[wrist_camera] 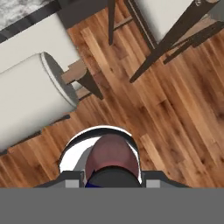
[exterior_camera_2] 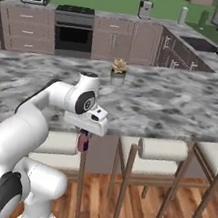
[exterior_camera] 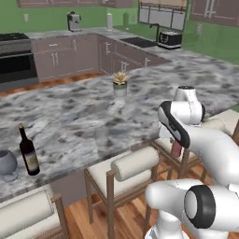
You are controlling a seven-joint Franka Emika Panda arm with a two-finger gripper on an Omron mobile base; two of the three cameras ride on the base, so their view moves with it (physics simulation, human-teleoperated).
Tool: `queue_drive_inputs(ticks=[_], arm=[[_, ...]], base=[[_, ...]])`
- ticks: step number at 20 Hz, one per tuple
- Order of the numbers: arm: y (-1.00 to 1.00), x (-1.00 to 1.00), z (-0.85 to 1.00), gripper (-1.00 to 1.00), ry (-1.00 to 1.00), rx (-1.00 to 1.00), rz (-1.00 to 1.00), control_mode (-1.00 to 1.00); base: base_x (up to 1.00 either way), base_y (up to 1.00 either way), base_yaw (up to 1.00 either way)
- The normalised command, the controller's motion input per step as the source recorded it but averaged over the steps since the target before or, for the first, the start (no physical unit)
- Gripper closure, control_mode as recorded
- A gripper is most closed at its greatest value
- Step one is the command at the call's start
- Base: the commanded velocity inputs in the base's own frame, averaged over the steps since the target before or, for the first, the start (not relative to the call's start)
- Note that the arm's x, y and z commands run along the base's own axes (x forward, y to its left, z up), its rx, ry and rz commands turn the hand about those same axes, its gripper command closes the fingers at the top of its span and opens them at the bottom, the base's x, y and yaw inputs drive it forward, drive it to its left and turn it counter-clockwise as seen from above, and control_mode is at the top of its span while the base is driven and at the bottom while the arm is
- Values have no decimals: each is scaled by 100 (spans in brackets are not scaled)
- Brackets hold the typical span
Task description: There is a wine glass and glass cup on the dining counter. Place the wine bottle next to the wine glass and the juice bottle next to the glass cup.
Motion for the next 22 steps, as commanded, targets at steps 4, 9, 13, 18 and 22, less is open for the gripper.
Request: queue_drive_inputs(ticks=[4,9,13,18,22], arm=[[0,0,0,100,0,0,0,100],[0,0,0,100,0,0,0,100],[0,0,0,100,0,0,0,100],[0,0,0,100,0,0,0,100],[0,0,0,100,0,0,0,100]], base=[[32,-23,54],[33,-22,49],[47,-23,42],[39,-39,28],[37,-34,19]])
